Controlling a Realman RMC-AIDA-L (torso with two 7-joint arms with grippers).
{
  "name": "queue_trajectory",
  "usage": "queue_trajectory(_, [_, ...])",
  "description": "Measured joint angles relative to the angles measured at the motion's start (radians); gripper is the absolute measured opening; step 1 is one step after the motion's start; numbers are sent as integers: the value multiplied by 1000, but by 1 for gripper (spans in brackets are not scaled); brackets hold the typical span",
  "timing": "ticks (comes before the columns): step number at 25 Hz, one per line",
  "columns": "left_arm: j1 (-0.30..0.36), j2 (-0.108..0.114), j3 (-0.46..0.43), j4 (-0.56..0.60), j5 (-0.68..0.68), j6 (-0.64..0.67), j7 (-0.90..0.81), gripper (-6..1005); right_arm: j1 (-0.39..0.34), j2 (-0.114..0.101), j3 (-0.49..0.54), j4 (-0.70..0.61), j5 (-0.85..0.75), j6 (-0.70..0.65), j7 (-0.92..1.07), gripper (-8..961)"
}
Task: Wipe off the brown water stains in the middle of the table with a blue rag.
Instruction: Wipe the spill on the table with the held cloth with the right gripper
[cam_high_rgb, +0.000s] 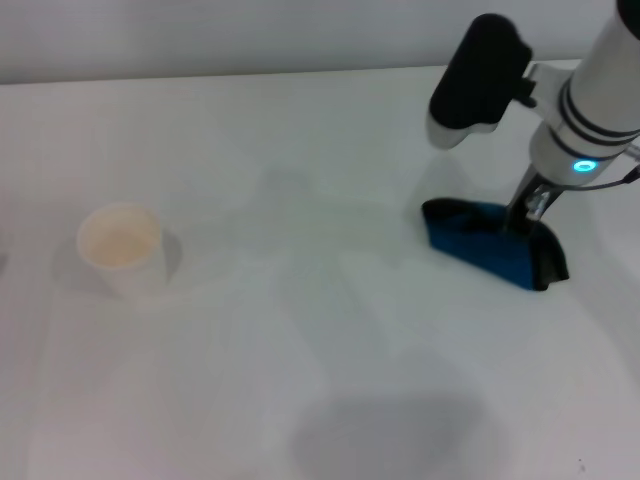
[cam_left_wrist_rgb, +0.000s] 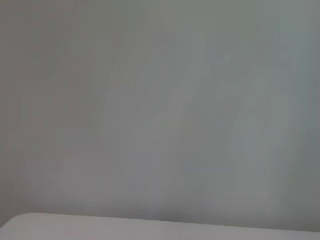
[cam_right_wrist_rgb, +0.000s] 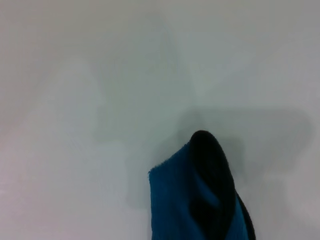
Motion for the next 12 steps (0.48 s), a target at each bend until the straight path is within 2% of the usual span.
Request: queue_trajectory(12, [-6, 1, -1, 8, 0, 24, 0, 876, -28, -8, 174, 47, -61, -111, 3, 126])
